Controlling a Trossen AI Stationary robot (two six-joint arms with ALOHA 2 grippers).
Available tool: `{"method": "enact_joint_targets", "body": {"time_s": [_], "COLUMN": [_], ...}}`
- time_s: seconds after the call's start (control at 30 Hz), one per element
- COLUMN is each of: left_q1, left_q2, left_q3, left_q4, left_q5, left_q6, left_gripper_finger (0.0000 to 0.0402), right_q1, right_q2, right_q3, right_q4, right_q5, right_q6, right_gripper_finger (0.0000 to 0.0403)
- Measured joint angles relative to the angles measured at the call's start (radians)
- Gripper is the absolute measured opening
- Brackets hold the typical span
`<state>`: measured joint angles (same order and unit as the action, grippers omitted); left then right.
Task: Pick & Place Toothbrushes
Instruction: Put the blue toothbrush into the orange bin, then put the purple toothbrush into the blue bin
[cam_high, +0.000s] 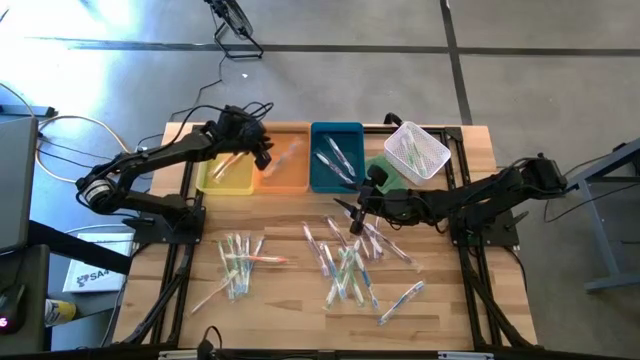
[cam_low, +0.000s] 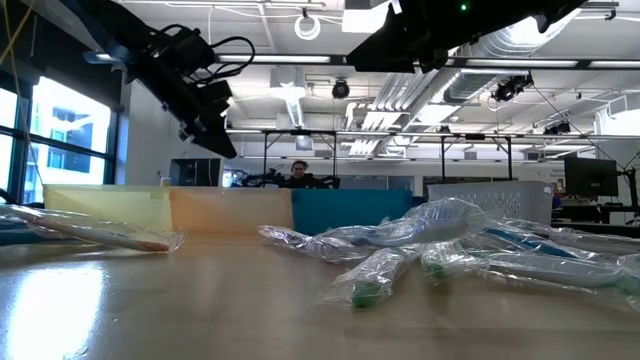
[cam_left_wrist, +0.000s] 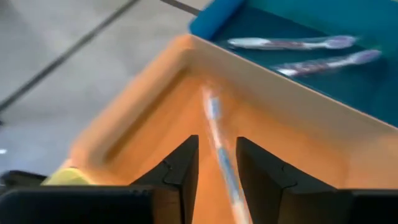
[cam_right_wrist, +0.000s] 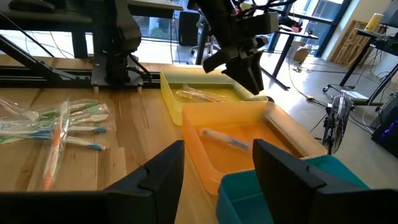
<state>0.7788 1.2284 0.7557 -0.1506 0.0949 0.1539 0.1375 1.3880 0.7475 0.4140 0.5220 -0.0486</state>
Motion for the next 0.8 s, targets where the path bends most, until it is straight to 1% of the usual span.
{"method": "enact_joint_targets", "body": {"time_s": [0.13, 0.23, 0.33, 0.43, 0.67, 0.8], "left_q1": [0.0, 0.0, 0.0, 0.0, -0.007, -0.05], "left_q2": [0.0, 0.0, 0.0, 0.0, 0.0, -0.011], "left_q3": [0.0, 0.0, 0.0, 0.0, 0.0, 0.0], "left_q4": [0.066, 0.129, 0.176, 0.181, 0.171, 0.171], "left_q5": [-0.071, -0.073, -0.043, -0.019, 0.087, 0.086], "left_q6": [0.06, 0.081, 0.081, 0.088, 0.207, 0.254], "left_gripper_finger": [0.0108, 0.0109, 0.0109, 0.0109, 0.0109, 0.0108], "right_q1": [0.0, 0.0, 0.0, 0.0, 0.0, 0.0], "right_q2": [0.0, 0.0, 0.0, 0.0, 0.0, 0.0], "right_q3": [0.0, 0.0, 0.0, 0.0, 0.0, 0.0], "right_q4": [0.0, 0.0, 0.0, 0.0, -0.001, -0.007], "right_q5": [0.0, 0.0, 0.0, 0.0, 0.0, 0.0], "right_q6": [0.0, 0.0, 0.0, 0.0, 0.0, 0.003], "right_gripper_finger": [0.0183, 0.0183, 0.0183, 0.0183, 0.0183, 0.0183]}}
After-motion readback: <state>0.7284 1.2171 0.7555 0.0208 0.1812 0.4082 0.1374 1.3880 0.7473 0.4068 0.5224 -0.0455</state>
